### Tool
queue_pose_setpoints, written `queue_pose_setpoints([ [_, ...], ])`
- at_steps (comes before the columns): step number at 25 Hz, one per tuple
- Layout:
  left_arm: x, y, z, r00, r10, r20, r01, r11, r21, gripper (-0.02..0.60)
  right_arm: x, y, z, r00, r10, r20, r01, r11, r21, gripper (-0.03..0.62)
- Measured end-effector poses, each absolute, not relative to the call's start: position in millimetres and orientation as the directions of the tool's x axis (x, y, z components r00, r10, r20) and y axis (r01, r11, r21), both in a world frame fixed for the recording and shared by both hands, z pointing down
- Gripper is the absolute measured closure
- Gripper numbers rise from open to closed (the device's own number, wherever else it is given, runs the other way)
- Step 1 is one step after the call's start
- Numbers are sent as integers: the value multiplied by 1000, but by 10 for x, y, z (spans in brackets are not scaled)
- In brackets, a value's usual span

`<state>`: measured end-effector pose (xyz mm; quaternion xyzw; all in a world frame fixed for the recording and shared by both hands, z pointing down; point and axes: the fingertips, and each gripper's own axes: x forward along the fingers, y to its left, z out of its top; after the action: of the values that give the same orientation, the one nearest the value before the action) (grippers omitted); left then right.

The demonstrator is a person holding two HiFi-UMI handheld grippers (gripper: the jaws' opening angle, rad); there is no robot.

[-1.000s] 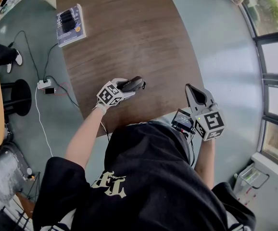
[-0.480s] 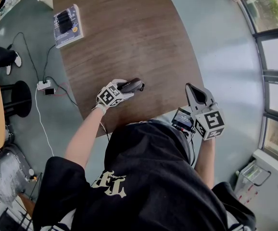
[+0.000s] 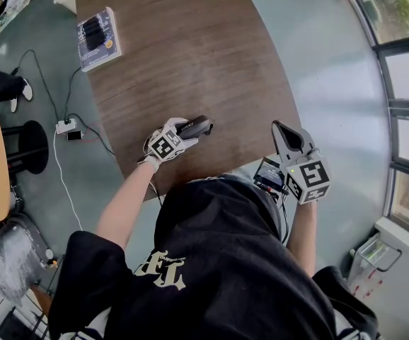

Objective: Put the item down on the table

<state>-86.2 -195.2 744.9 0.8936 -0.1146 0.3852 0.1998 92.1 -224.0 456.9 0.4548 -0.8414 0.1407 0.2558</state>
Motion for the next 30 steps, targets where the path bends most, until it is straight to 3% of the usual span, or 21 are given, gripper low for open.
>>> queue_pose_setpoints([
  [22,-873,-1854,7393,610,-76,789,-407,-884,229,278,1109,-2058,4550,-458,-714,530,-845,535,-9,606],
  [30,-914,-2064,7036,619,-232,750,-499,-854,148,278,1329,-1908,4518,-444,-741,503,-860,510,-9,606],
])
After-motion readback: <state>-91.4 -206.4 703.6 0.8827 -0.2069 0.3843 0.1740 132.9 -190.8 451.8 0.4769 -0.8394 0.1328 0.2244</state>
